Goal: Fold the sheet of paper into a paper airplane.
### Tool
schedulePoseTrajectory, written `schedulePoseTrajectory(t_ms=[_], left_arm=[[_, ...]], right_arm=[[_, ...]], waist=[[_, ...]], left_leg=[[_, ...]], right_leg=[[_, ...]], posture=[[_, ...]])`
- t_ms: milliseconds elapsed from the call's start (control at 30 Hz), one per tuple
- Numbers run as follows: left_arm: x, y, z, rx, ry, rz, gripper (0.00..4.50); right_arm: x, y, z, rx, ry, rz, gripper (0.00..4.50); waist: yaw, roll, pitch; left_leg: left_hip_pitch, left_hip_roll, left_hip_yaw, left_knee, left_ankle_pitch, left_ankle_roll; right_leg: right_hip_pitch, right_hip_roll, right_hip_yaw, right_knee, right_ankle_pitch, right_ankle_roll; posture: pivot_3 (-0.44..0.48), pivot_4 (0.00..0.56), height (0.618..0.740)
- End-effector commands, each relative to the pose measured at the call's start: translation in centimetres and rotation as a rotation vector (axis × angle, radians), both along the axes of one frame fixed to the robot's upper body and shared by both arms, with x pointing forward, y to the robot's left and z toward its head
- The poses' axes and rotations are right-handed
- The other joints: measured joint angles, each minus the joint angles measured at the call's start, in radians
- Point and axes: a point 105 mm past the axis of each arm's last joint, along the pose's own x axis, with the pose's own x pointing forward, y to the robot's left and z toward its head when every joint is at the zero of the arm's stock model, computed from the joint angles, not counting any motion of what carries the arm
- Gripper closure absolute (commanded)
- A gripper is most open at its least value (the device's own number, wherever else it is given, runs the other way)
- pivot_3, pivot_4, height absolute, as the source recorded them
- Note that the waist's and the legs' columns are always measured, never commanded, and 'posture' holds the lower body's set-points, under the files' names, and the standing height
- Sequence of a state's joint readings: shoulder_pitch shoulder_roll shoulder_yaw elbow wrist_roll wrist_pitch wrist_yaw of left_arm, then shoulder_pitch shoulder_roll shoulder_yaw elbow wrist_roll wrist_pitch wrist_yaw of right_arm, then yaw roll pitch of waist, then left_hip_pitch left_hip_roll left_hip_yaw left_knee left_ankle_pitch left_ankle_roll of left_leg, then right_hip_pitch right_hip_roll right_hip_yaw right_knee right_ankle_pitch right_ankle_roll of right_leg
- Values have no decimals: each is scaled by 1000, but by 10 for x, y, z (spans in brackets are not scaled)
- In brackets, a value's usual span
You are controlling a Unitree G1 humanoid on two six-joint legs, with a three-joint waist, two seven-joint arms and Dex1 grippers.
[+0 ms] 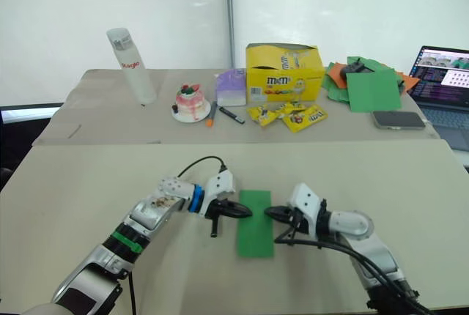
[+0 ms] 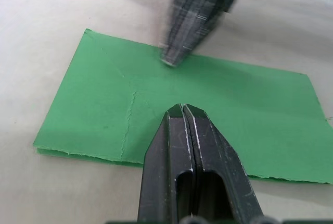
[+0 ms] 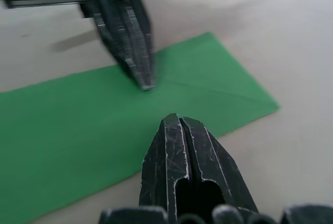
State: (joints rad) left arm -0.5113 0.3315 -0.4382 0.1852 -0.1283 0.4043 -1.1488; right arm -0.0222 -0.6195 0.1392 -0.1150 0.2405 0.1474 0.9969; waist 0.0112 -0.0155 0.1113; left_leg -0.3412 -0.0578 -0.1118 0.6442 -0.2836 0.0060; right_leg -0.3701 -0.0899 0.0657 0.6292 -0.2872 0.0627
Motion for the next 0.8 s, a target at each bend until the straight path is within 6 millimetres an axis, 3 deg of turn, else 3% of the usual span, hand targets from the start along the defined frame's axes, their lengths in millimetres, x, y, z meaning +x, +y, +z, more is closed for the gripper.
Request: schedulePoseTrajectory(t_ms=[33,400,533,633,800], left_arm=[[-5,2,-11,47,29,-5,4464],[-5,4,-12,54,15,-18,4464],[-6,2,-9,34,-15,-37,4464],[-3,2,-5,13,-24,-24,4464],[1,8,15,-56,-73,-15,4464]], right_arm=[[-20,-2,-9,-12,72,51,4500],[-81,-4,-23,-6,252,146,4500],[-87,-7,-24,-10,281,126,4500],[-79,-8,-9,35,262,88,4500],[-85,-11,20,54,324,72,4500]], waist=[[1,0,0],[2,-2,1],[2,-3,1],[3,-3,1],[3,-3,2]], left_leg=[[0,0,0,0,0,0],[1,0,0,0,-1,1],[1,1,0,0,-1,1],[1,1,0,0,-1,1],[-2,1,0,0,-1,1]], right_leg=[[0,0,0,0,0,0],[2,0,0,-2,0,0],[2,0,0,-2,0,1],[2,0,0,-2,0,1],[0,0,0,-2,0,1]], posture=[[0,150,740],[0,150,740],[0,150,740],[0,150,740],[0,150,740]])
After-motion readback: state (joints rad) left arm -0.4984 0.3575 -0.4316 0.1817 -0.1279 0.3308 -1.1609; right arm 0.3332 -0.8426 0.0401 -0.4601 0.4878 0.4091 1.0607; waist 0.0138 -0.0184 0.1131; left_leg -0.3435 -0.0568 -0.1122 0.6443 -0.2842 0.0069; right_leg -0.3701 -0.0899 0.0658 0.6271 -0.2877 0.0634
